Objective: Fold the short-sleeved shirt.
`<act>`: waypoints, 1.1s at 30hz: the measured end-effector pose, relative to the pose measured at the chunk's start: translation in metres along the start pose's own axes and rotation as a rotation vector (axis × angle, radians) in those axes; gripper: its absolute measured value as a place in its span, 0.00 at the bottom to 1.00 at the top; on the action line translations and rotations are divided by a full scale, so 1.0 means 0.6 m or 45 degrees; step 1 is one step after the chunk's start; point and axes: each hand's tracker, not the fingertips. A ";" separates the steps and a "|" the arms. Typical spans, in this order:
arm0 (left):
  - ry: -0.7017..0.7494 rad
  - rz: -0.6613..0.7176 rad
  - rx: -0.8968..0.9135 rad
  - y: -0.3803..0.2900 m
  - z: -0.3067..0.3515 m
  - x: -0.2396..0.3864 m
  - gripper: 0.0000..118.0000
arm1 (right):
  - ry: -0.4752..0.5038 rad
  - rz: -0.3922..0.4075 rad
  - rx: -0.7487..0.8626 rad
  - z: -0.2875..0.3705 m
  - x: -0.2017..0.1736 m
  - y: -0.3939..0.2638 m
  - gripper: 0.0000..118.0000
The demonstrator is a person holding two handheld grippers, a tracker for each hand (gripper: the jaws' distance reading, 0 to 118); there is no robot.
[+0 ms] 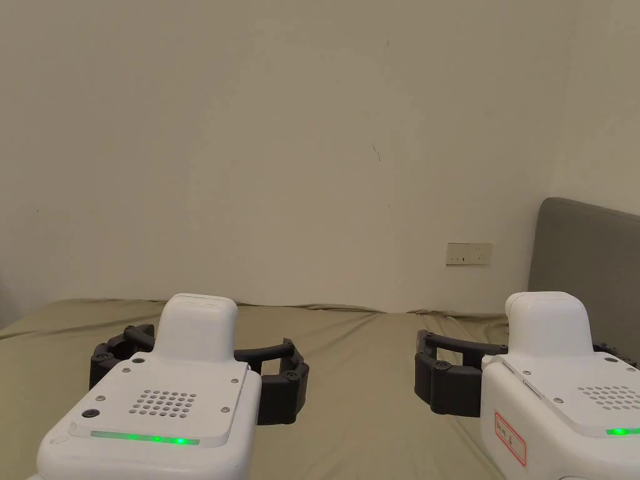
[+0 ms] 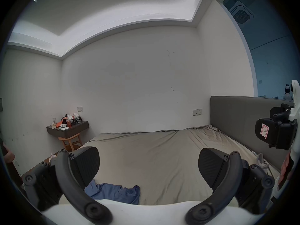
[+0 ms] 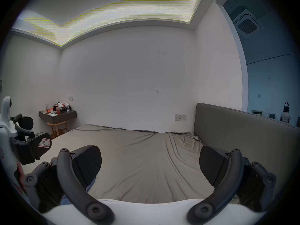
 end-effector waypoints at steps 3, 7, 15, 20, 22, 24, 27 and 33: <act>0.001 0.002 0.006 0.002 0.003 -0.001 1.00 | 0.000 0.000 0.000 0.001 -0.001 0.000 1.00; 0.000 0.000 0.009 0.004 0.005 -0.001 1.00 | -0.001 0.005 0.003 0.004 -0.002 0.003 1.00; 0.014 -0.005 0.005 0.002 0.002 -0.001 1.00 | -0.007 0.009 -0.004 0.003 -0.003 0.005 1.00; 0.010 0.015 -0.020 -0.001 0.000 -0.006 1.00 | -0.018 0.013 -0.032 0.001 -0.004 0.003 1.00; 0.009 0.021 -0.021 -0.002 0.001 -0.008 1.00 | -0.015 0.011 -0.034 -0.001 -0.004 0.001 1.00; 0.011 0.023 -0.021 -0.002 0.000 -0.009 1.00 | -0.013 0.008 -0.037 -0.002 -0.005 0.001 1.00; 0.009 0.021 -0.021 0.000 -0.002 -0.009 1.00 | 0.014 -0.008 -0.042 -0.003 -0.006 0.003 1.00; 0.008 0.013 -0.004 0.001 -0.001 -0.007 1.00 | 0.012 -0.012 -0.054 -0.010 -0.006 0.002 1.00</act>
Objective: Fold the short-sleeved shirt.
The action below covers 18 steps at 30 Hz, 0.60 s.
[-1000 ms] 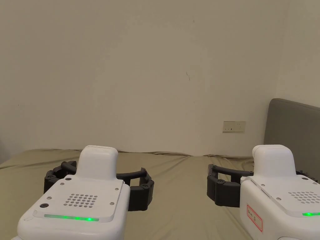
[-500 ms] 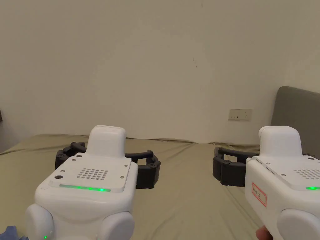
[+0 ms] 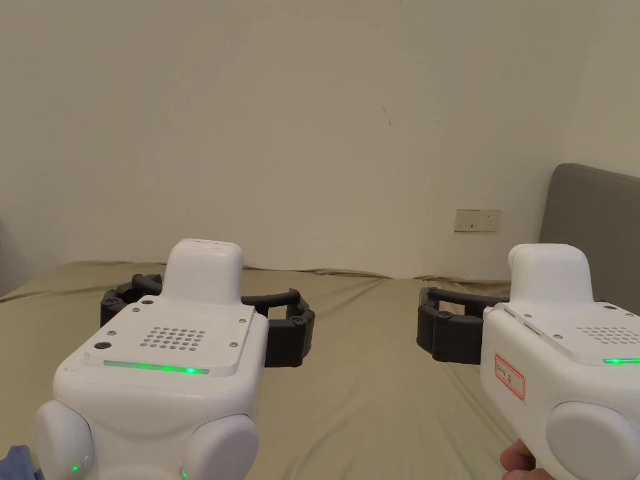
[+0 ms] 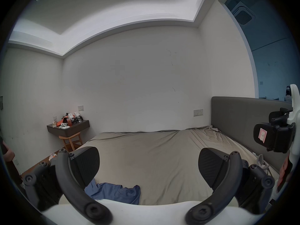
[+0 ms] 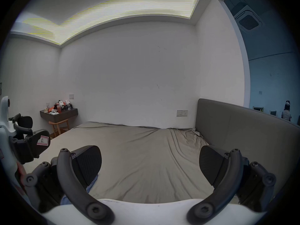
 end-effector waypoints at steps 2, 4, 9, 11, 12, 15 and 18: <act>-0.002 0.000 -0.001 0.000 -0.001 0.000 1.00 | -0.002 0.011 0.008 0.002 -0.001 0.001 1.00; -0.002 0.001 -0.003 -0.001 -0.003 0.000 1.00 | 0.000 0.013 0.016 0.003 -0.002 0.002 1.00; -0.006 0.010 0.000 -0.003 -0.005 0.001 1.00 | 0.026 0.015 0.032 0.003 -0.004 0.002 1.00; -0.008 0.016 0.011 -0.004 -0.004 0.000 1.00 | 0.027 0.015 0.033 0.002 -0.005 0.000 1.00; -0.009 0.018 0.015 -0.004 -0.003 -0.001 1.00 | 0.027 0.014 0.034 0.003 -0.005 0.000 1.00; 0.003 -0.004 0.051 -0.004 0.002 0.000 1.00 | 0.024 0.003 0.042 0.001 -0.006 -0.004 1.00; 0.041 -0.018 0.073 -0.002 0.006 0.002 1.00 | 0.029 0.007 0.043 0.002 -0.006 -0.003 1.00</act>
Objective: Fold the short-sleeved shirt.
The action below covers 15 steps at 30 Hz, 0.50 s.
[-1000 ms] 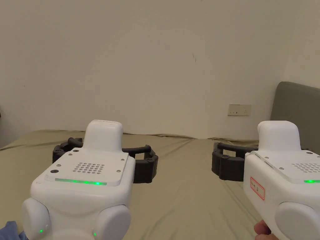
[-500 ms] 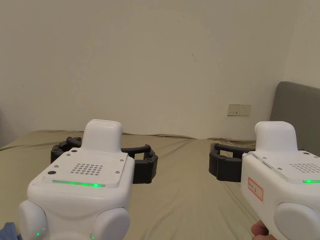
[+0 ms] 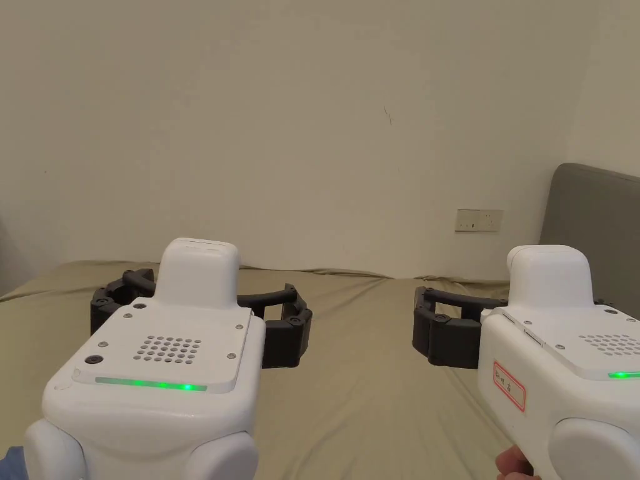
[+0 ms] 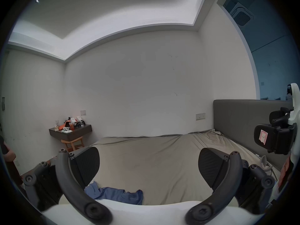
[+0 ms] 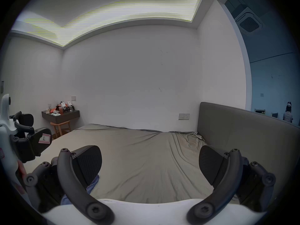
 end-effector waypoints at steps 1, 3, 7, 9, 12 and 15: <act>0.001 0.005 0.009 0.000 0.001 -0.001 1.00 | 0.001 -0.001 -0.001 0.001 0.000 0.000 1.00; 0.003 0.021 0.004 0.001 0.000 -0.003 1.00 | -0.011 -0.001 0.001 0.002 -0.001 0.001 1.00; -0.042 0.072 -0.032 0.003 -0.003 -0.010 1.00 | -0.032 0.011 0.001 0.002 -0.001 0.003 1.00; -0.068 0.104 -0.035 0.001 -0.004 -0.012 1.00 | -0.028 0.007 0.004 0.003 0.000 0.003 1.00; -0.099 0.135 -0.054 0.003 -0.007 -0.014 1.00 | -0.024 -0.007 0.008 0.004 0.001 0.003 1.00; -0.105 0.136 -0.054 0.007 -0.006 -0.014 1.00 | -0.024 -0.011 0.007 0.004 0.000 0.003 1.00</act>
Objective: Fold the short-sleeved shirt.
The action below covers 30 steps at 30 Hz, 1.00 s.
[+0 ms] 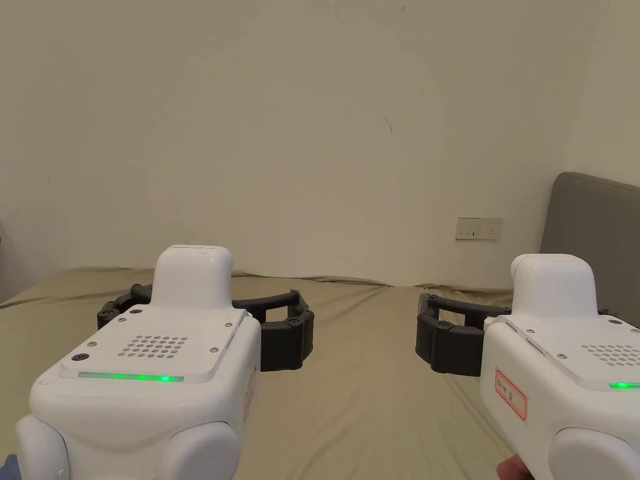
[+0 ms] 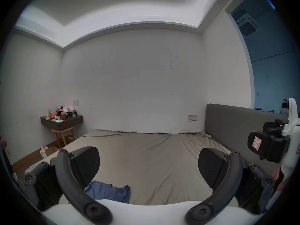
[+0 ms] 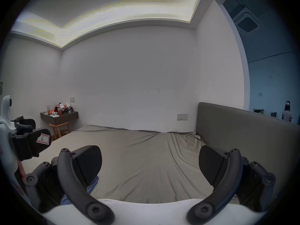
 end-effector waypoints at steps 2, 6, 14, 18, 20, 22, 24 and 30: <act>0.019 -0.033 0.010 0.003 0.002 0.005 1.00 | -0.005 0.002 0.001 0.000 -0.001 0.000 1.00; 0.051 -0.051 0.013 0.005 0.004 0.008 1.00 | -0.035 -0.015 0.001 -0.001 -0.003 0.000 1.00; -0.064 -0.114 -0.035 -0.017 -0.005 0.016 0.00 | 0.015 -0.076 -0.043 -0.001 0.007 -0.025 0.02; -0.031 -0.101 -0.073 -0.037 -0.009 0.013 0.00 | -0.096 -0.053 -0.083 -0.011 0.021 -0.041 0.02; 0.071 -0.079 -0.140 -0.049 -0.011 -0.023 0.00 | -0.198 0.062 -0.072 -0.032 0.000 -0.044 0.02; 0.180 -0.030 -0.174 -0.051 0.007 -0.077 0.00 | -0.056 0.049 -0.075 -0.057 -0.045 -0.039 0.02; 0.334 0.027 -0.198 -0.059 0.032 -0.147 0.00 | 0.269 -0.042 -0.099 -0.077 -0.122 -0.028 0.02; 0.806 0.016 -0.223 -0.060 0.139 -0.306 0.00 | 0.995 -0.081 -0.113 -0.064 -0.356 -0.019 0.02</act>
